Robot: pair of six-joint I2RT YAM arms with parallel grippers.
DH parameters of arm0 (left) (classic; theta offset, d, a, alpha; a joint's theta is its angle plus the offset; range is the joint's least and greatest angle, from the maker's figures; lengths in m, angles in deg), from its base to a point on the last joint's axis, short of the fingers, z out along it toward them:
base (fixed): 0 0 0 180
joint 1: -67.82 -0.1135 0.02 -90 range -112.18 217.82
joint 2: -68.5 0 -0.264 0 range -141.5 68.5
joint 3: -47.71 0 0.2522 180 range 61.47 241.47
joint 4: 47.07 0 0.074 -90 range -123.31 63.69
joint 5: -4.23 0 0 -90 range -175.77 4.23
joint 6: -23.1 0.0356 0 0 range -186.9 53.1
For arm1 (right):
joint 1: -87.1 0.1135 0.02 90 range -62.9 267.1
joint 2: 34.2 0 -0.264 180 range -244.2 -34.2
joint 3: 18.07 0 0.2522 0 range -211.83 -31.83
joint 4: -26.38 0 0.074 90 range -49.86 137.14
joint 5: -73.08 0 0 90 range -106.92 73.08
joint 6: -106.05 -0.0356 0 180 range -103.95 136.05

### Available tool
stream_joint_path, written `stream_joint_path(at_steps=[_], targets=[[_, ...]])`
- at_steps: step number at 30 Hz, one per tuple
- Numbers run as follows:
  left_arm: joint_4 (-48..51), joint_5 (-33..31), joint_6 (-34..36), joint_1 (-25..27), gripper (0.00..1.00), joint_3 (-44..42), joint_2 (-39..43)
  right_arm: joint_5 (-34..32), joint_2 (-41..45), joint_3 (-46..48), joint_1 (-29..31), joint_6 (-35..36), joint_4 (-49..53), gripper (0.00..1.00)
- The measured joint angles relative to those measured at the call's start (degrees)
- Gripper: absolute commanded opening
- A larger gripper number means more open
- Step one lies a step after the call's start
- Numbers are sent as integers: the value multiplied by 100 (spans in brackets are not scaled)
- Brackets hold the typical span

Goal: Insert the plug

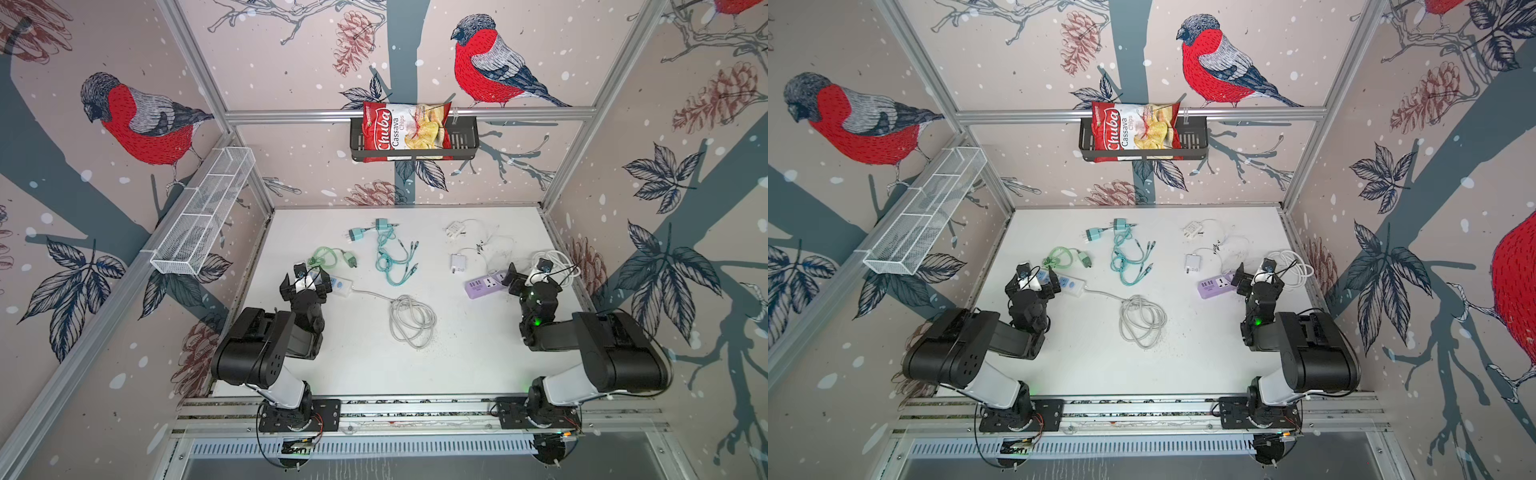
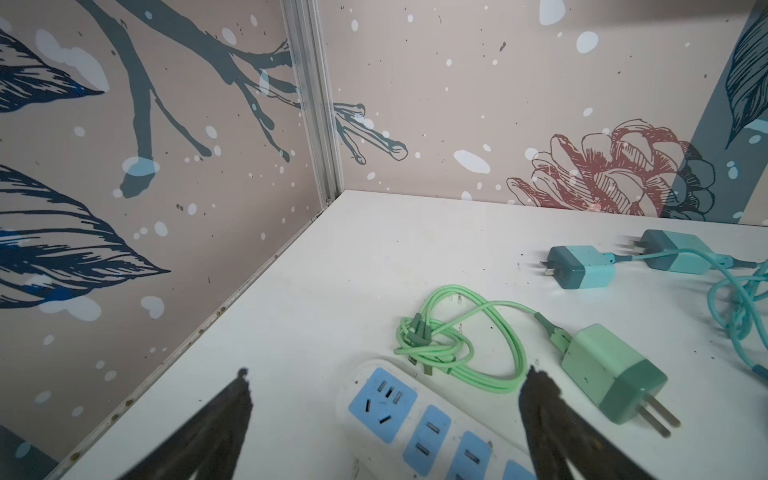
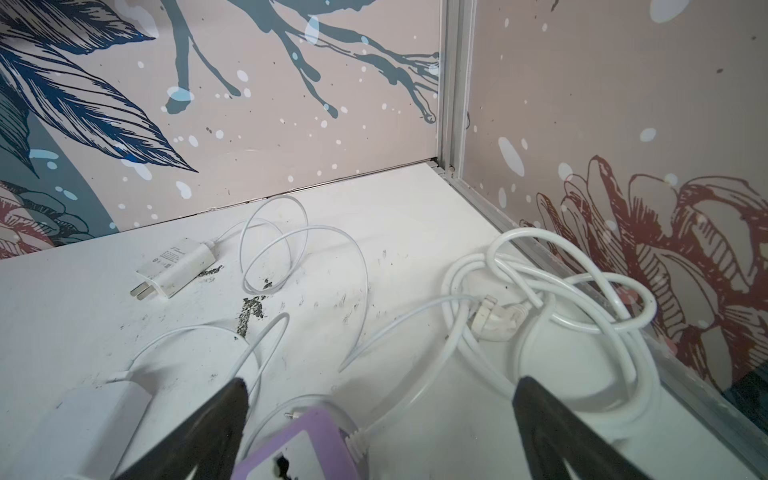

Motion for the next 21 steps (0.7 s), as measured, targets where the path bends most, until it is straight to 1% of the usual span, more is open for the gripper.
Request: stream_joint_path(at_steps=[21], targets=[[0,0,0,-2,99,2,0,0,11,7,-2,0,0,100]])
